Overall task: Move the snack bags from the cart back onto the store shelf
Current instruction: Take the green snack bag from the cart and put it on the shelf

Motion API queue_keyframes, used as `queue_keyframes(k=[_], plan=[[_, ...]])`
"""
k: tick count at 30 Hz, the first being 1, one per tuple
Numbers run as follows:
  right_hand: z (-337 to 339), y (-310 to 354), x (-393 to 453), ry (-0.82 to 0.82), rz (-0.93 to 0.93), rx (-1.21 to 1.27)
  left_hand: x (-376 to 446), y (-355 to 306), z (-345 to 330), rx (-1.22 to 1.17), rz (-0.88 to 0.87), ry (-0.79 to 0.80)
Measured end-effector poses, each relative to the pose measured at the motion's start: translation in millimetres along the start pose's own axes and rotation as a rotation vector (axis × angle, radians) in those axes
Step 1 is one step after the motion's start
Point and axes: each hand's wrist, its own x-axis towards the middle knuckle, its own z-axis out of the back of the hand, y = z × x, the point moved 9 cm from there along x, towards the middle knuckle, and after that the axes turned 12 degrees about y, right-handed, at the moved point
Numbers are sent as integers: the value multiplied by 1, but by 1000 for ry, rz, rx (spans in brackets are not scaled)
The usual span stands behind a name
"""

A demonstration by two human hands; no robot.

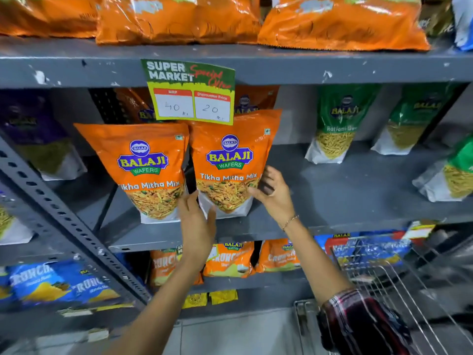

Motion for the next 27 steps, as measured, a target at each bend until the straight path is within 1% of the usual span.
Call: queue_keyframes(k=[2, 5, 8, 10, 14, 17, 19, 21, 23, 25, 27], plan=[[18, -6, -25, -165, 4, -53, -12, -13, -10, -79, -71, -3], [50, -24, -80, -351, -24, -77, -18, -45, -52, -115, -212, 146], [97, -48, -149, -530, -114, -80, -30, -80, -126, -95, -288, 396], [135, -66, -201, -623, -208, -114, -48, -106, -185, -93, -330, 577], [213, -101, -321, -842, -404, -117, -110, -159, -309, -91, -411, 938], [260, -134, -416, -1030, -625, -138, -170, -179, -402, 15, -420, 1218], [277, -170, -481, -1125, -839, -97, -214, -181, -457, 118, -427, 1396], [279, -208, -540, -1139, -1108, -46, -254, -175, -502, 246, -438, 1531], [271, -245, -580, -1059, -1315, 36, -287, -155, -541, 419, -434, 1652], [256, -277, -598, -933, -1451, 125, -311, -130, -574, 561, -426, 1740], [244, -304, -602, -822, -1532, 167, -330, -102, -600, 655, -368, 1824]])
